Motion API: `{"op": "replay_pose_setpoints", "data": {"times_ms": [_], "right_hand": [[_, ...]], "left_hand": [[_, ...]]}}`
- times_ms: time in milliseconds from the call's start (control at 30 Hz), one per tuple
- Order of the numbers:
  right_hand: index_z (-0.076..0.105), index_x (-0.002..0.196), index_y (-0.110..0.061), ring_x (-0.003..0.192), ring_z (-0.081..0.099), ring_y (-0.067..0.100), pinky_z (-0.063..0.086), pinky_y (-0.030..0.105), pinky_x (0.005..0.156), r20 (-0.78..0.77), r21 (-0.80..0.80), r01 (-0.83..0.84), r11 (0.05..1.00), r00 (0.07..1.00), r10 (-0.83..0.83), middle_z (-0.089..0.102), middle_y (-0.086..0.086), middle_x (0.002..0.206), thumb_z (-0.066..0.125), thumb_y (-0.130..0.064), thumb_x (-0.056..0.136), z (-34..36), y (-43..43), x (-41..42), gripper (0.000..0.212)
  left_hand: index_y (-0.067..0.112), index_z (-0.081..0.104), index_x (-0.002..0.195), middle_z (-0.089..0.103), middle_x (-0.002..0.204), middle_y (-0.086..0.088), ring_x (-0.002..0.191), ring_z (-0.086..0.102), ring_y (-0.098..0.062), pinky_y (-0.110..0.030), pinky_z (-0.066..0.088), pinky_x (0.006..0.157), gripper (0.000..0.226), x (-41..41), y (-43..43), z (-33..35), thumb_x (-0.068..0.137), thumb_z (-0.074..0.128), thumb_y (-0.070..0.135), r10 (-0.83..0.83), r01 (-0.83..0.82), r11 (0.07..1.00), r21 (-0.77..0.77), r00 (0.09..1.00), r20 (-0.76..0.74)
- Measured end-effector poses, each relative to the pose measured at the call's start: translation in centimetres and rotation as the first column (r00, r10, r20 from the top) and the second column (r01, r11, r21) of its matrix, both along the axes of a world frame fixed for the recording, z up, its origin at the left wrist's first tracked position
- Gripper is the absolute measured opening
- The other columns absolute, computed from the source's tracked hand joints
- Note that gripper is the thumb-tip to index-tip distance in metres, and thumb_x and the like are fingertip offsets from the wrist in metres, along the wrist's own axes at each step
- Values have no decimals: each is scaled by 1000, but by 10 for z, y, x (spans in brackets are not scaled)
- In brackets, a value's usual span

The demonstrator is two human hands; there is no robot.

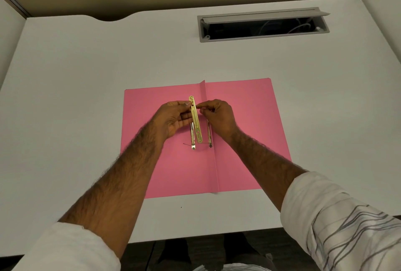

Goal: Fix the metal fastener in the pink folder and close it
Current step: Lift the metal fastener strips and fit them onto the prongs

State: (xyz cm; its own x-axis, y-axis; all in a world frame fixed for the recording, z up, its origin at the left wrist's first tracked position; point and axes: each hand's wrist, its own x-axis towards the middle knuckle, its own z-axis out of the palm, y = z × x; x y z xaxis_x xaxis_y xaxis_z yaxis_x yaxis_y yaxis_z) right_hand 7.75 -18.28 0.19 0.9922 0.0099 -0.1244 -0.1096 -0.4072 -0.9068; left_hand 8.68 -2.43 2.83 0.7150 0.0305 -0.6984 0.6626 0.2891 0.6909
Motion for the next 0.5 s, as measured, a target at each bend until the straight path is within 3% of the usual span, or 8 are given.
{"op": "replay_pose_setpoints", "data": {"times_ms": [200, 367, 500], "right_hand": [[77, 103, -13, 92, 66, 11, 54, 30, 89, -12, 17, 22, 1000, 1000, -22, 75, 1, 100, 64, -4, 89, 0, -1, 0, 21], [77, 105, -12, 87, 65, 12, 54, 30, 84, 4, -22, -7, 1000, 1000, 7, 73, 2, 96, 64, -4, 89, 1, -1, 0, 22], [77, 106, -14, 84, 62, 11, 48, 20, 77, 15, -47, -26, 999, 1000, 27, 72, -1, 92, 63, -4, 90, 2, -1, -2, 23]], "left_hand": [[0, 68, 103, 73, 75, -9, 61, 73, -18, -31, 62, 60, 11, 1, -1, 2, 94, 63, 3, 34, -34, 999, -30, 999, 19], [-1, 67, 101, 73, 79, -12, 62, 73, -19, -32, 63, 60, 10, 3, -2, 3, 93, 64, 2, -13, 13, 1000, 21, 999, 38], [-1, 69, 99, 74, 78, -12, 65, 74, -21, -31, 62, 58, 8, 3, -4, 3, 92, 66, 2, -35, 33, 998, 45, 998, 48]]}}
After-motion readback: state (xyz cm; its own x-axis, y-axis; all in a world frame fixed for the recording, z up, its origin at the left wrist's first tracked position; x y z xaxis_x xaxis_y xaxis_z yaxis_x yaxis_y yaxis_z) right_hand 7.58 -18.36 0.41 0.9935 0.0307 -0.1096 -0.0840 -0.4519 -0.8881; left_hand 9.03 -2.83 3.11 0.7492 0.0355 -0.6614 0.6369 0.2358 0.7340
